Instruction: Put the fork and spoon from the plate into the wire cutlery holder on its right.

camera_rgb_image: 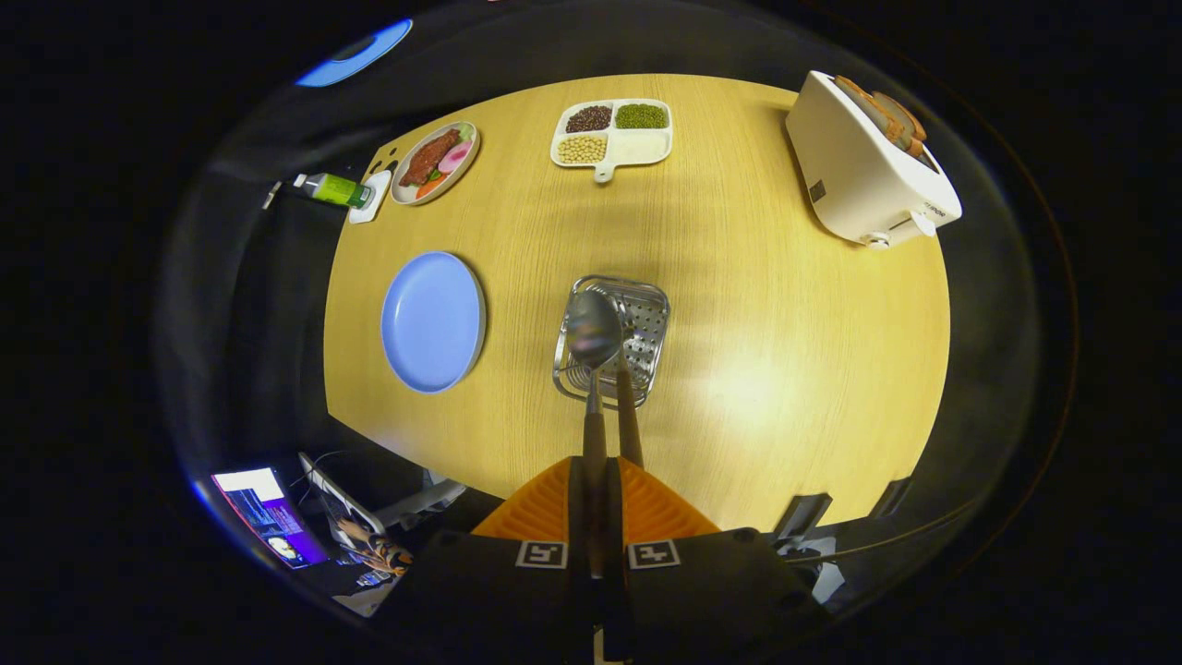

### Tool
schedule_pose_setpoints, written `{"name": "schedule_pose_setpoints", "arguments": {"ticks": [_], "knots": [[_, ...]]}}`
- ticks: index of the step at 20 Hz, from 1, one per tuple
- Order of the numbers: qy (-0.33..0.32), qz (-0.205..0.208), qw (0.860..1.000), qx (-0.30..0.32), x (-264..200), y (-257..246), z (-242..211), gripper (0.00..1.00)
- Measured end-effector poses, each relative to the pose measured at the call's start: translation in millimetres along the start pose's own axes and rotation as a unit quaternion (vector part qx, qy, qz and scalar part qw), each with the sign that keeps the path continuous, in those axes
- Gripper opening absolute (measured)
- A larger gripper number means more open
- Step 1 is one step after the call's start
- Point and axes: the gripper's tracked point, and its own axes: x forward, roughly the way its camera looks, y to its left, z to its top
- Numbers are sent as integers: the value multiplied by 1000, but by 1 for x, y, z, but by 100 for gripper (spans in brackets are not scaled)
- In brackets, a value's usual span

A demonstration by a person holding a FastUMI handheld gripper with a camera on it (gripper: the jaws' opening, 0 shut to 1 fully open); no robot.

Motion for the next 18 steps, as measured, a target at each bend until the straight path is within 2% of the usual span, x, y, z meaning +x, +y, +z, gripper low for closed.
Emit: {"name": "schedule_pose_setpoints", "arguments": {"ticks": [4, 6, 7, 8, 9, 10, 11, 13, 15, 18], "knots": [[6, 4, 1000, 11, 3, -1, 7, 12], [-3, 15, 1000, 23, -2, 3, 15, 18], [-10, 15, 1000, 26, -4, 1, 18, 39], [-19, 19, 999, 29, -7, 1, 23, 46], [-27, 23, 999, 32, -12, 3, 26, 58], [-36, 30, 998, 36, -16, 6, 29, 61], [-46, 37, 997, 40, -21, 8, 33, 74], [-69, 46, 996, 43, -29, 13, 39, 89], [-98, 51, 993, 41, -39, 17, 44, 98], [-144, 57, 987, 37, -62, 24, 47, 99]]}}
